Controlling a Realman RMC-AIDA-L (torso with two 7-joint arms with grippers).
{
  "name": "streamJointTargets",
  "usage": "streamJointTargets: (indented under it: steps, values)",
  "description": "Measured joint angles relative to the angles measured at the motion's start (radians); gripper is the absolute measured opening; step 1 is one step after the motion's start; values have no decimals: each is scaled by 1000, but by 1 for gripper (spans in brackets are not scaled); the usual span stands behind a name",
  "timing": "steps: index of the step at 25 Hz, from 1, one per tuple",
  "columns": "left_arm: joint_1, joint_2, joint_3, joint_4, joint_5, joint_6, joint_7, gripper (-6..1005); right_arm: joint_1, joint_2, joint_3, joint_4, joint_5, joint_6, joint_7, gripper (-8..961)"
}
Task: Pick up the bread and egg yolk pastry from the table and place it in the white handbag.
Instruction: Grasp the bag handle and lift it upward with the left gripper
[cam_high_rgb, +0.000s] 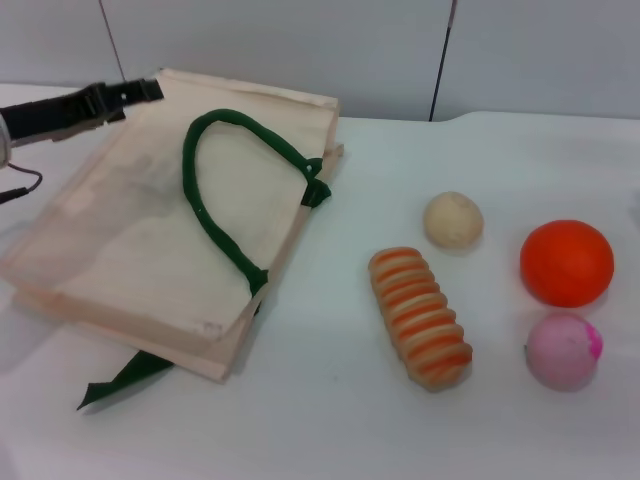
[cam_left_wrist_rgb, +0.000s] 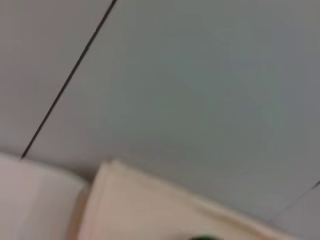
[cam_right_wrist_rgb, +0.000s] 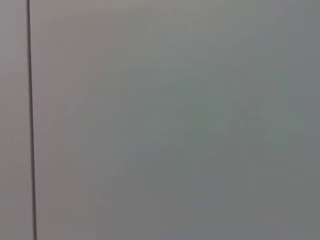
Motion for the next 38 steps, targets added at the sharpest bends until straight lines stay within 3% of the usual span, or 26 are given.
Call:
streamJointTargets:
  steps: [5,9,15,38]
  values:
    - [-81,36,8,20,247,-30,-184,811,1,0,0,-2,-2,-1,0,880]
    - [-132,46,14,10,341,-42,-214,813,2,0,0,-7,-2,-2,1,880]
    - [-175,57,66,-69,363,-30,-213,813,4,0,0,-7,2,-2,2,880]
    - [-272,57,128,-238,496,72,-300,812,17,1,0,-6,2,-2,2,879]
